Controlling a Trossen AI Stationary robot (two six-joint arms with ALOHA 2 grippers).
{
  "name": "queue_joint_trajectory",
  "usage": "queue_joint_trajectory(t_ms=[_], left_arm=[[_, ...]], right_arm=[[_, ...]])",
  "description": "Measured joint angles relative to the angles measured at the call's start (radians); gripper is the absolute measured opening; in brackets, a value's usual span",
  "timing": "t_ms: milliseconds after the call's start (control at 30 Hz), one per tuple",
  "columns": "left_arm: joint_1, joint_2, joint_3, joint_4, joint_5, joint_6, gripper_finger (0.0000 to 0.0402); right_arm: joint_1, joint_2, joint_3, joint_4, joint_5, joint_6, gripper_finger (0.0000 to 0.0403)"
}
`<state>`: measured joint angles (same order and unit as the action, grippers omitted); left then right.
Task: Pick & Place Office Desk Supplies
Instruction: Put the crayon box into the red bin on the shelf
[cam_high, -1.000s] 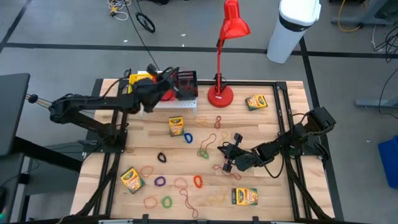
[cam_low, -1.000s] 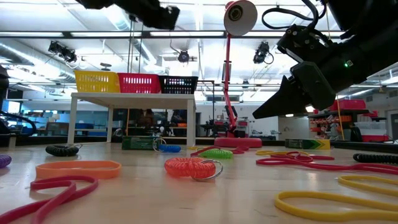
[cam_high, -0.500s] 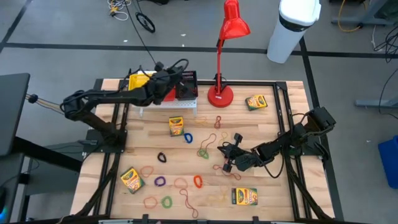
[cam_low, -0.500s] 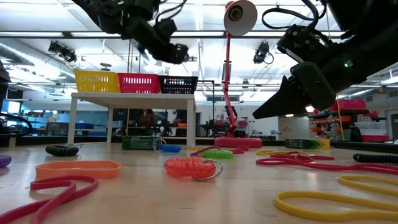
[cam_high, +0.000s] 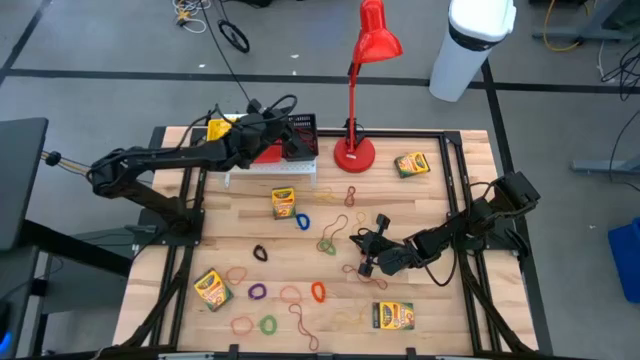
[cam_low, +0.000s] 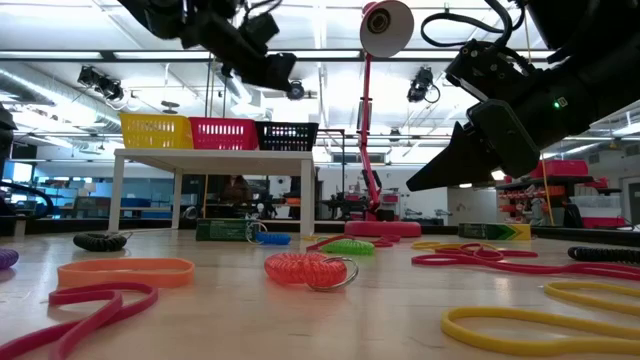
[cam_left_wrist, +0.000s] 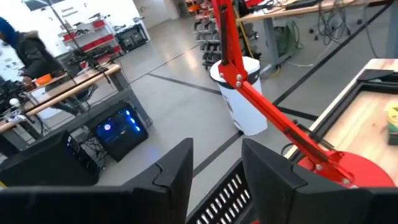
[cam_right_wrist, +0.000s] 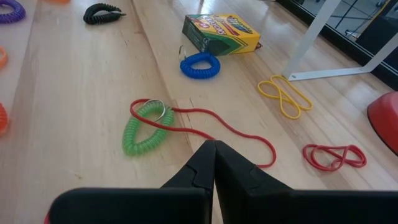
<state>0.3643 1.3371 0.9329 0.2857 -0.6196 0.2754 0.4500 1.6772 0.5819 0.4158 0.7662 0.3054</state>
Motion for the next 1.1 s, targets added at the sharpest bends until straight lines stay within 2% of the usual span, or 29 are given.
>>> queue_joint_trajectory(t_ms=[167,367,633,700,800,900,1100], left_arm=[[-0.045,-0.075,0.000,-0.166,0.003,0.018,0.0142],[-0.137,-0.135,-0.002,-0.322,0.032,-0.004,0.0099],[-0.282,-0.128,-0.002,-0.347,0.155,0.000,0.0042],[-0.311,-0.127,-0.004,-0.354,0.158,0.001,0.0034],[-0.349,-0.133,-0.050,-0.265,0.157,0.027,0.0026],[-0.370,-0.157,-0.152,-0.132,0.168,0.038,0.0023],[-0.378,-0.200,-0.391,0.193,0.302,0.004,0.0023]], right_arm=[[0.000,0.000,0.000,-0.001,0.000,0.000,0.0017],[0.000,0.000,0.000,-0.002,-0.009,-0.004,0.0017],[0.000,0.000,0.000,0.000,-0.015,-0.004,0.0017],[0.000,0.000,0.000,0.000,-0.015,0.000,0.0017],[0.000,0.000,0.000,0.001,-0.018,0.001,0.0017],[0.000,0.000,0.000,0.001,-0.018,0.003,0.0017],[0.000,0.000,0.000,0.001,-0.018,0.003,0.0017]])
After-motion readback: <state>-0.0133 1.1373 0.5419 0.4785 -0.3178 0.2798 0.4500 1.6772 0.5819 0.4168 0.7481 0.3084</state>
